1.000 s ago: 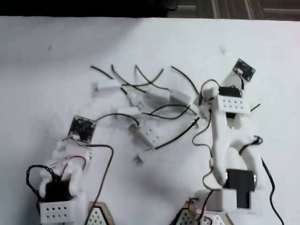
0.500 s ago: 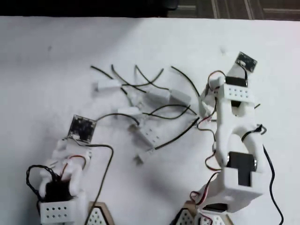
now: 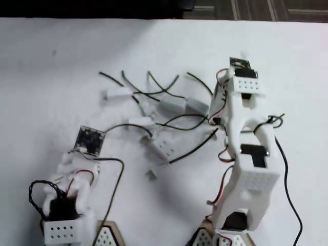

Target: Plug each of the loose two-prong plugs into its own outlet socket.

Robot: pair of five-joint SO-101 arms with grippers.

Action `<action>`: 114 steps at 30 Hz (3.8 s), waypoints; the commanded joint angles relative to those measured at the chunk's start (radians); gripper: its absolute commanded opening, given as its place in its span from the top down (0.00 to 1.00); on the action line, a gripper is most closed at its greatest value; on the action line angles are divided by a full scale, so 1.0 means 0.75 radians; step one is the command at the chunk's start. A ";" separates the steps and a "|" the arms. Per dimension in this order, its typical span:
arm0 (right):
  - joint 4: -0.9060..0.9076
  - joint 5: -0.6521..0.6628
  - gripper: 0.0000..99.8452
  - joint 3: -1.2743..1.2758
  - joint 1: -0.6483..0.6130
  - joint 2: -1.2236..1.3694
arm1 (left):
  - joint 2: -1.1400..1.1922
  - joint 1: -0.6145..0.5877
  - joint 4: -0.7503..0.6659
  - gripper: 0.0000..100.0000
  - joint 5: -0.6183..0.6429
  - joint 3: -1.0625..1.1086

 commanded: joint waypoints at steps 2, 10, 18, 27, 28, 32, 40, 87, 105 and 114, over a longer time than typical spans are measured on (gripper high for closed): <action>0.040 0.080 0.76 -0.151 -0.003 0.050 | -0.009 -0.011 -0.031 0.98 0.004 -0.008; 0.040 0.149 0.78 -0.291 -0.013 0.244 | -0.009 -0.011 -0.031 0.98 0.004 -0.006; 0.109 0.149 0.97 -0.350 -0.013 0.310 | -0.009 -0.011 -0.031 0.98 0.004 -0.006; 0.361 0.190 0.98 -0.340 -0.011 -0.038 | -0.009 -0.005 -0.027 0.98 0.004 -0.006; 0.369 0.215 0.98 -0.327 -0.013 -0.099 | -0.009 -0.005 -0.027 0.98 0.004 -0.006; 0.365 0.274 0.98 -0.194 -0.013 -0.361 | -0.009 -0.003 -0.031 0.98 0.012 -0.033; 0.361 0.466 0.98 0.274 -0.077 -0.920 | -0.009 -0.003 -0.020 0.98 0.012 -0.241; -0.795 -0.338 0.98 1.669 0.019 -1.777 | 2.210 0.650 -0.284 0.77 -0.988 -1.516; -0.764 -0.333 0.98 1.671 0.019 -1.787 | 2.573 0.629 -0.256 0.98 -0.986 -1.710; -0.758 -0.333 0.98 1.671 0.019 -1.787 | 2.102 0.621 -0.164 0.98 -0.882 -1.446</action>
